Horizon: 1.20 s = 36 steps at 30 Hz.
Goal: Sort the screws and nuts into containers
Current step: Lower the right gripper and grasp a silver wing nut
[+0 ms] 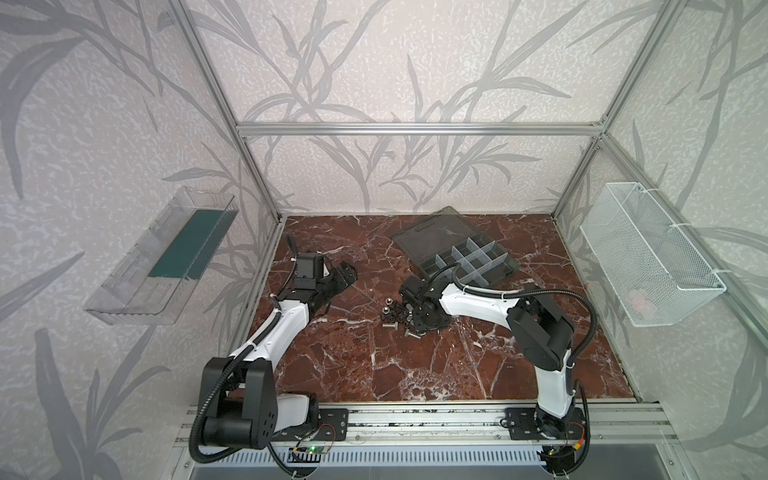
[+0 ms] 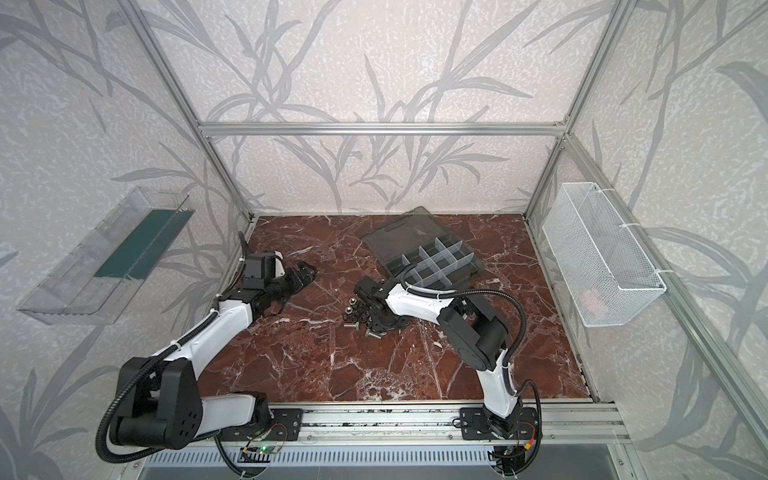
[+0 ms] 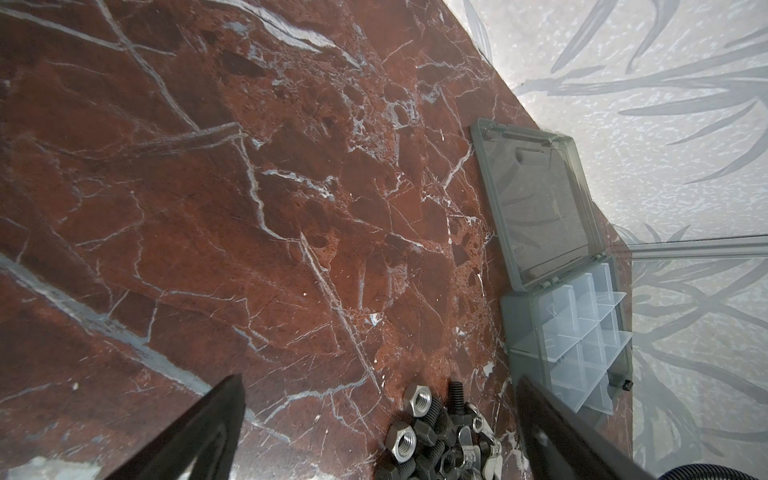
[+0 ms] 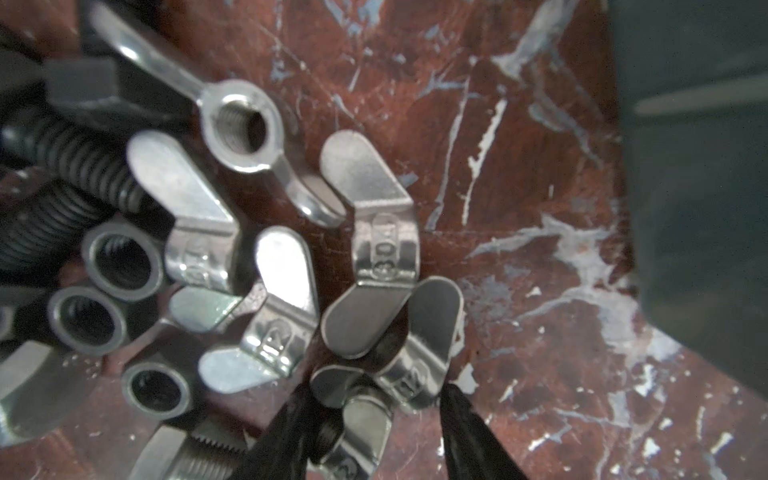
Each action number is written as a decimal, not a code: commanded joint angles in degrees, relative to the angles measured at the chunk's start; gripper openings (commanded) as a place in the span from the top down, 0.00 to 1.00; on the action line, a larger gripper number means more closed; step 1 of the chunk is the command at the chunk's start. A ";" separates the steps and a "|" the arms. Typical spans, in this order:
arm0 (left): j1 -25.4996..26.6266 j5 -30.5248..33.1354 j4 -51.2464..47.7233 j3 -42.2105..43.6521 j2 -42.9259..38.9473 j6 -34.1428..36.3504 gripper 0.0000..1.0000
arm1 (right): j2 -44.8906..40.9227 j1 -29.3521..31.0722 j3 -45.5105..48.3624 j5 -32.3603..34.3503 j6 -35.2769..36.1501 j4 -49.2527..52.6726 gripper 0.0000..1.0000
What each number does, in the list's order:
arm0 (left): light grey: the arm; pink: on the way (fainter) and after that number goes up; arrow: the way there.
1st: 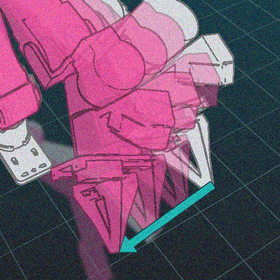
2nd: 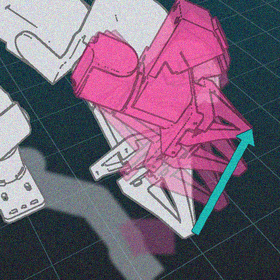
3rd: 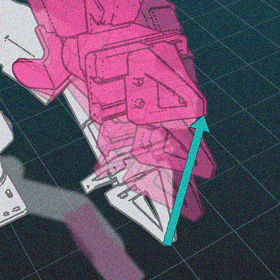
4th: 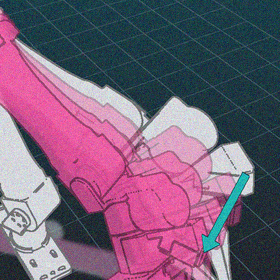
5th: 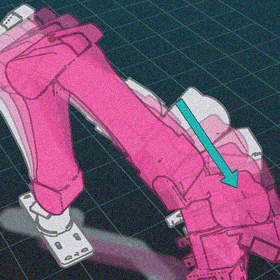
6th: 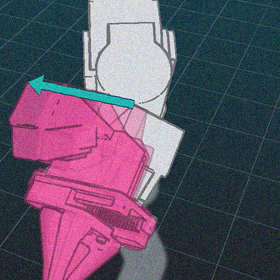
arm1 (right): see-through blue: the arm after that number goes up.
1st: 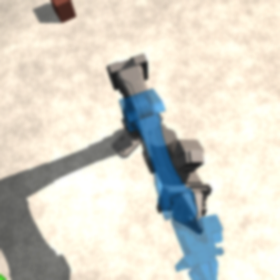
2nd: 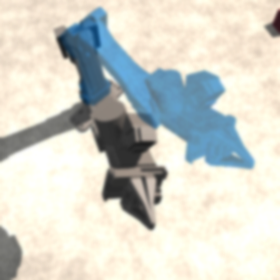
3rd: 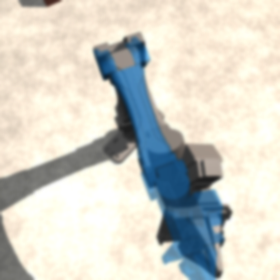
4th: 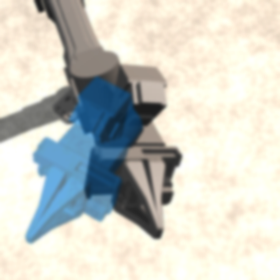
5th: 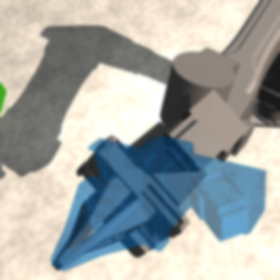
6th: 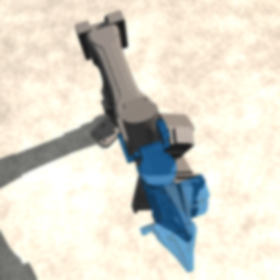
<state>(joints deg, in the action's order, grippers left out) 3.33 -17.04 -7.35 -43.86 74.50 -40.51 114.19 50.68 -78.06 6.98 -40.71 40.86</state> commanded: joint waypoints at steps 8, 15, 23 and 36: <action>0.26 0.46 -1.10 -0.38 -0.65 0.64 0.01 | -0.98 0.39 3.48 -0.90 -1.00 2.37 0.63; 0.24 0.55 -1.39 -0.42 -0.91 0.76 0.01 | -2.05 0.36 4.92 -1.36 -1.54 2.47 0.64; 0.22 0.69 -1.35 -0.35 -1.00 0.83 0.01 | -1.67 0.39 5.74 -1.43 -1.66 2.08 0.63; 0.27 0.66 -1.35 -0.30 -1.11 0.92 0.01 | 1.42 0.39 3.97 -3.20 0.63 1.49 0.79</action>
<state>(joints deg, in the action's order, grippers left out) 3.33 -16.78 -8.14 -43.86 74.35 -40.49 112.33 50.70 -75.05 4.67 -40.58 39.57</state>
